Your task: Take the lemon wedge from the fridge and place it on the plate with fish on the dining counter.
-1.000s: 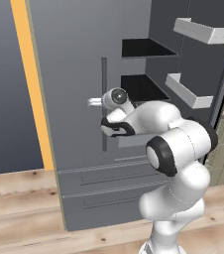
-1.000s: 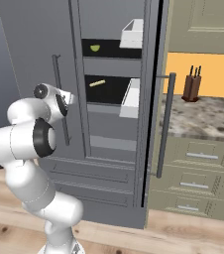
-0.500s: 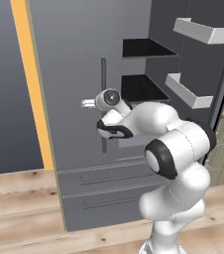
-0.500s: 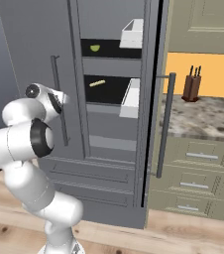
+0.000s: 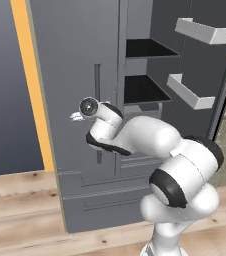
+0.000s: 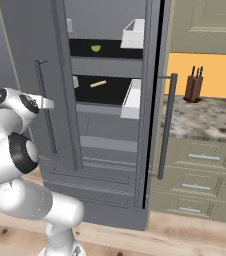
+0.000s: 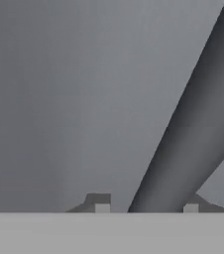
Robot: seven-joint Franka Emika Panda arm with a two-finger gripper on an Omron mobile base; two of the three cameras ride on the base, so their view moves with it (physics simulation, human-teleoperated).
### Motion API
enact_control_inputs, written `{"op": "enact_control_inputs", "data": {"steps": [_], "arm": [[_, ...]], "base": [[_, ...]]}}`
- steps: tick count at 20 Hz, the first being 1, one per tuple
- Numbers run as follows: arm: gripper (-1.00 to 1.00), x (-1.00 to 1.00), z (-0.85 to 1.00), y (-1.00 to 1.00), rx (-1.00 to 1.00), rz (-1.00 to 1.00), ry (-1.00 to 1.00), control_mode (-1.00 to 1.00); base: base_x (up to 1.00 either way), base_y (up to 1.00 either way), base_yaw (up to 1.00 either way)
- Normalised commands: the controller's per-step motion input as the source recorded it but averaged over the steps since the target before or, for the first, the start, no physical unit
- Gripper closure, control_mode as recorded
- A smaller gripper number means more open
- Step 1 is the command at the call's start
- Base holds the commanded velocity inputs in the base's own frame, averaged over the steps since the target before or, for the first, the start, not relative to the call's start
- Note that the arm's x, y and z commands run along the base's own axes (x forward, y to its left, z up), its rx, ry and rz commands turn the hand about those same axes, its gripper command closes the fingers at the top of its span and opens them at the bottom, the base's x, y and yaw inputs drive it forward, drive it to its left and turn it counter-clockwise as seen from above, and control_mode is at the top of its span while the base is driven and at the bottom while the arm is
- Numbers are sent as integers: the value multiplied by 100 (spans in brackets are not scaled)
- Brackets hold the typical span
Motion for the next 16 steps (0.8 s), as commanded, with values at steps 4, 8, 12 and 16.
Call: {"op": "enact_control_inputs", "data": {"steps": [4,8,12,16], "arm": [[100,-92,52,100,-21,-12,0,-100],[-100,-70,52,100,-24,-13,1,-100],[-100,-100,39,97,-19,-14,0,-100],[-100,-100,13,16,-6,0,-3,-100]], "base": [[0,0,0],[0,0,0],[0,0,0],[0,0,0]]}}
